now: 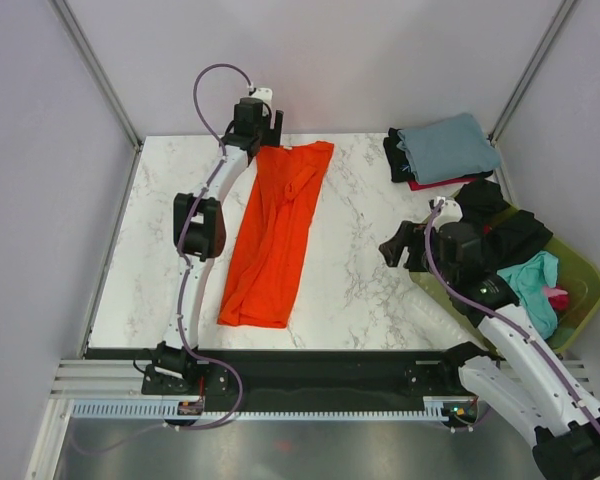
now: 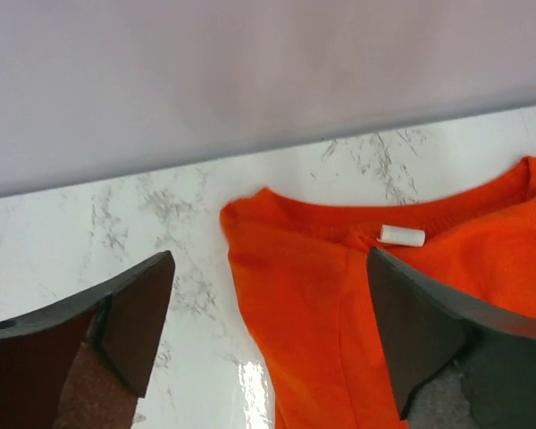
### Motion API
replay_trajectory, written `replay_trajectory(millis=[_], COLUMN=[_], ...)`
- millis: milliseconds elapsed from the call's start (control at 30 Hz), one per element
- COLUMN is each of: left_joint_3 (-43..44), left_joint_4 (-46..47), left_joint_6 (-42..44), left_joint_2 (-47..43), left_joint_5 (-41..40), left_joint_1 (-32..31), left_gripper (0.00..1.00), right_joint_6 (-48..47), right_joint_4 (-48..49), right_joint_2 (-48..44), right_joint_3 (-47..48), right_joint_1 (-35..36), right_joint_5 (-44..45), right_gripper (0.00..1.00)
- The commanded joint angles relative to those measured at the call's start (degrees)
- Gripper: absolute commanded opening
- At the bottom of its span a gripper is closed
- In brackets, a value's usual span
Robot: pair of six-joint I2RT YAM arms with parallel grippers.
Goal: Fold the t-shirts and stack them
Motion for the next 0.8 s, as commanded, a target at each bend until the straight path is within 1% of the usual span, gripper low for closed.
replay_trajectory(millis=[0, 67, 100, 167, 233, 300, 333, 367, 400, 433, 467, 500, 533, 567, 600, 667, 700, 767], left_joint_3=[1.5, -1.5, -4.7, -7.5, -10.1, -13.1, -15.0, -17.7, -25.2, -29.5, -33.6, -40.6, -43.2, -48.1, -50.7, -56.4, -62.2, -67.9], left_joint_4=[6.0, 5.6, 5.5, 4.4, -1.3, -6.6, -10.9, -12.2, -12.4, -12.0, -11.7, -11.4, -11.6, -12.6, -12.9, -13.3, -13.4, -14.5], left_joint_6=[7.8, 9.2, 9.8, 8.6, 5.4, -1.0, -6.6, -9.0, -11.1, -14.1, -15.1, -15.7, -16.0, -17.7, -18.7, -21.8, -22.2, -24.8], left_joint_2=[-0.9, -3.4, -6.5, -9.6, -14.3, -17.5, -21.8, -24.4, -27.8, -30.9, -36.9, -39.5, -41.7, -46.2, -48.4, -53.0, -57.5, -61.6], left_joint_5=[-4.8, -5.1, -6.1, -9.5, -10.0, -10.0, -8.9, -6.6, -5.5, -4.6, -4.5, -4.9, -4.7, -4.3, -3.8, -2.5, -2.4, -3.5], left_joint_1=[-1.6, -3.0, -3.6, -4.3, -4.0, -3.0, -2.3, -1.0, -0.6, -0.1, 0.3, 0.2, 0.1, 0.2, 0.2, 0.2, 0.2, 0.3], left_gripper=[1.0, 1.0, 1.0, 1.0, 1.0, 1.0, 0.97, 0.95, 0.94, 0.93, 0.92, 0.92, 0.92, 0.92, 0.92, 0.91, 0.9, 0.89], right_joint_6=[-1.7, -1.3, -0.6, 0.1, 2.1, 3.4, 4.2, 5.0, 5.0, 4.9, 4.0, 3.9, 4.0, 4.8, 5.4, 6.3, 7.3, 8.0], right_joint_4=[-2.2, -1.7, -0.2, 3.8, 7.1, 12.0, 13.5, 15.8, 16.2, 16.4, 15.4, 14.6, 14.2, 13.9, 13.8, 14.8, 15.2, 16.9], right_joint_2=[1.1, 1.9, 2.3, 3.3, 6.6, 10.3, 14.6, 17.3, 22.5, 25.3, 28.1, 33.2, 35.3, 37.3, 40.7, 43.3, 45.8, 47.9], right_joint_3=[1.3, 0.8, -0.2, -1.6, -3.2, -3.1, -2.8, -2.1, 0.4, 2.1, 4.1, 8.2, 9.6, 10.8, 12.3, 13.2, 13.7, 14.3], right_joint_1=[-0.4, -0.4, -0.4, -0.4, -0.4, 0.0, 1.2, 2.4, 4.1, 8.8, 11.4, 13.8, 18.0, 19.5, 20.9, 24.4, 25.5, 28.3], right_joint_5=[1.8, 1.7, 0.3, -1.7, -3.6, -6.3, -6.9, -7.0, -5.9, -4.9, -3.6, -1.8, -1.2, -1.0, -0.6, -0.2, 0.0, -1.2], right_gripper=[0.84, 0.84, 0.85, 0.84, 0.84, 0.83, 0.83, 0.82, 0.81, 0.81, 0.8, 0.8, 0.8, 0.79, 0.79, 0.78, 0.78, 0.77])
